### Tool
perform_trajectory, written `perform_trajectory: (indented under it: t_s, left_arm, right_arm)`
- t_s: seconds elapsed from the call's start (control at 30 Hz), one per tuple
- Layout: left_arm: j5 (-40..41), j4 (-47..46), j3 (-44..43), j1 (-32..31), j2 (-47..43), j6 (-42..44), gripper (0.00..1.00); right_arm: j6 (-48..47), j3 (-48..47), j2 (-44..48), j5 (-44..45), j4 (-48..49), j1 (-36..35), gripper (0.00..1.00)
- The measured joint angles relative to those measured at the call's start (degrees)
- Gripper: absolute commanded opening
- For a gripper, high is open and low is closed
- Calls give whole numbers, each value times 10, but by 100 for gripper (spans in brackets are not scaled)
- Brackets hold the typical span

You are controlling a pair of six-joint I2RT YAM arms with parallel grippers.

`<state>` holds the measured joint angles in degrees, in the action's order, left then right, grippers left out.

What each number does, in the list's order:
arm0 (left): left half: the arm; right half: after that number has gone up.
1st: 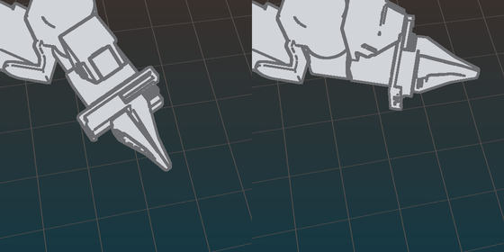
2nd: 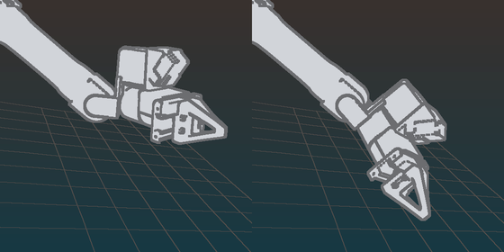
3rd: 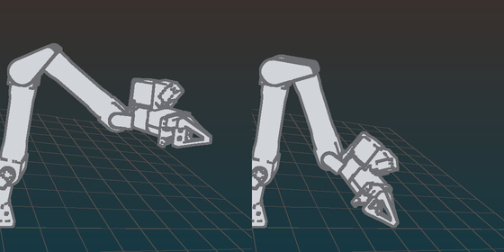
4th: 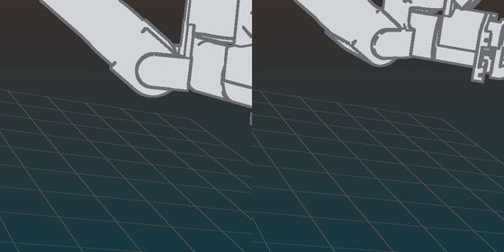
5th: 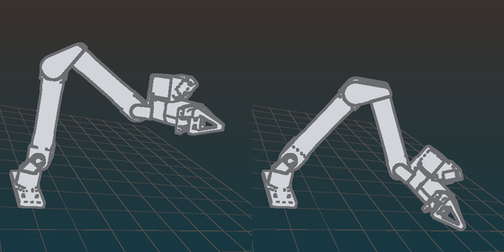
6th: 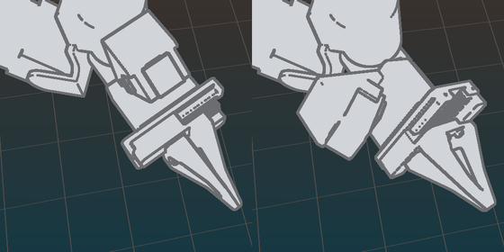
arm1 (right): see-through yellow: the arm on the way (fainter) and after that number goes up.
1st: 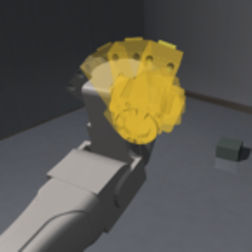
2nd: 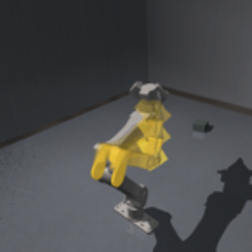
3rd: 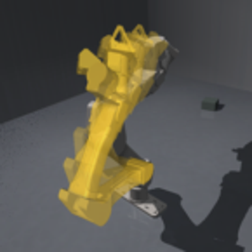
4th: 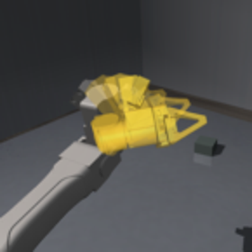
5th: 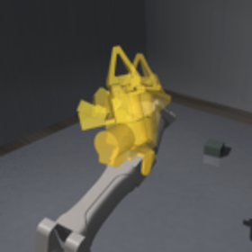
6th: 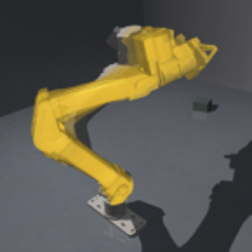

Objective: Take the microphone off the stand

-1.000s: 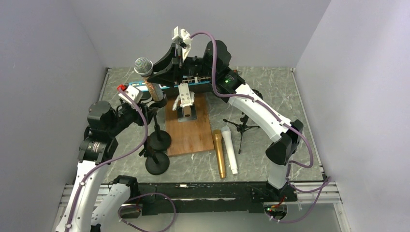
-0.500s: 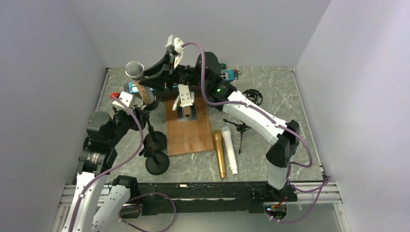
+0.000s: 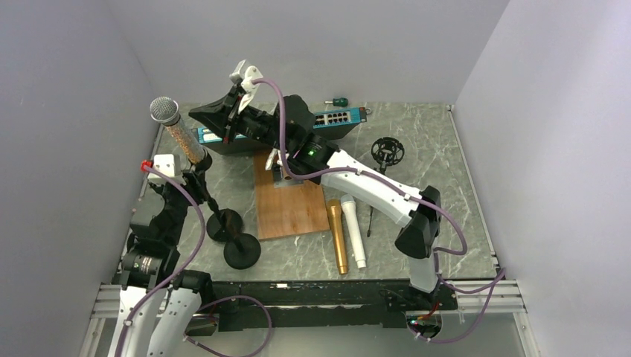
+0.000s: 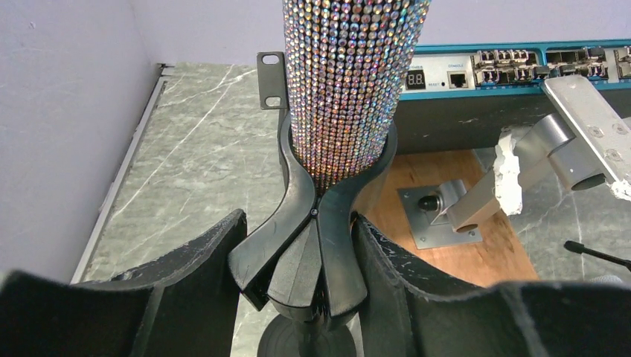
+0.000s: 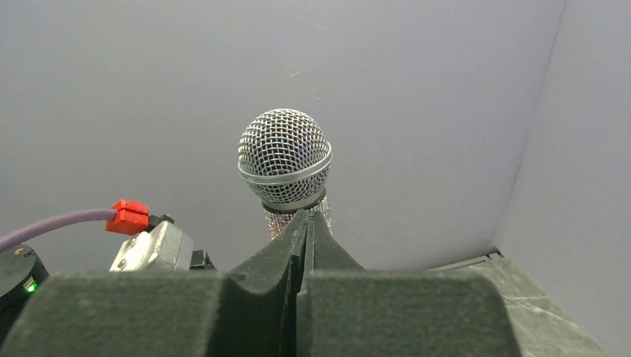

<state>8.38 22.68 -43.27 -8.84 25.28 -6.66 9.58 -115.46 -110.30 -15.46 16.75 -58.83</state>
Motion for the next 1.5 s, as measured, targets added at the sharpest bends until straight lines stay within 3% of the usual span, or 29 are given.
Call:
perform_trajectory:
  t_s: [0.13, 0.17, 0.27, 0.37, 0.43, 0.63, 0.93, 1.17, 1.37, 1.5]
  left_arm:
    - [-6, -37, 30, 0, -15, -5, 0]
    - [-10, -46, 36, 0, -16, -4, 0]
    - [-23, -77, 56, 0, -27, 2, 0]
    - [-37, -113, 78, 0, -36, 7, 0]
    - [-48, -131, 87, 0, -37, 11, 0]
    - [-92, -150, 92, 0, -29, 27, 0]
    - [-118, -148, 113, 0, -30, 37, 0]
    - [-98, -148, 115, 0, -25, 27, 0]
    - [-96, -152, 125, 0, -31, 17, 0]
    - [-96, -144, 132, 0, -34, 16, 0]
  right_arm:
    - [-12, 2, -2, 8, -10, -7, 0]
    - [-16, 4, -1, 14, -13, -7, 10]
    - [-20, 20, 10, 50, -40, -7, 54]
    - [-27, 68, 40, 98, -56, -11, 74]
    - [-33, 104, 64, 124, -62, -13, 85]
    - [-54, 111, 71, 157, -70, -22, 99]
    - [-78, 55, 20, 171, -77, -37, 96]
    - [-99, -24, -55, 223, -91, -55, 65]
    - [-114, -24, -75, 272, -85, -71, 59]
    - [-126, -20, -75, 274, -70, -71, 34]
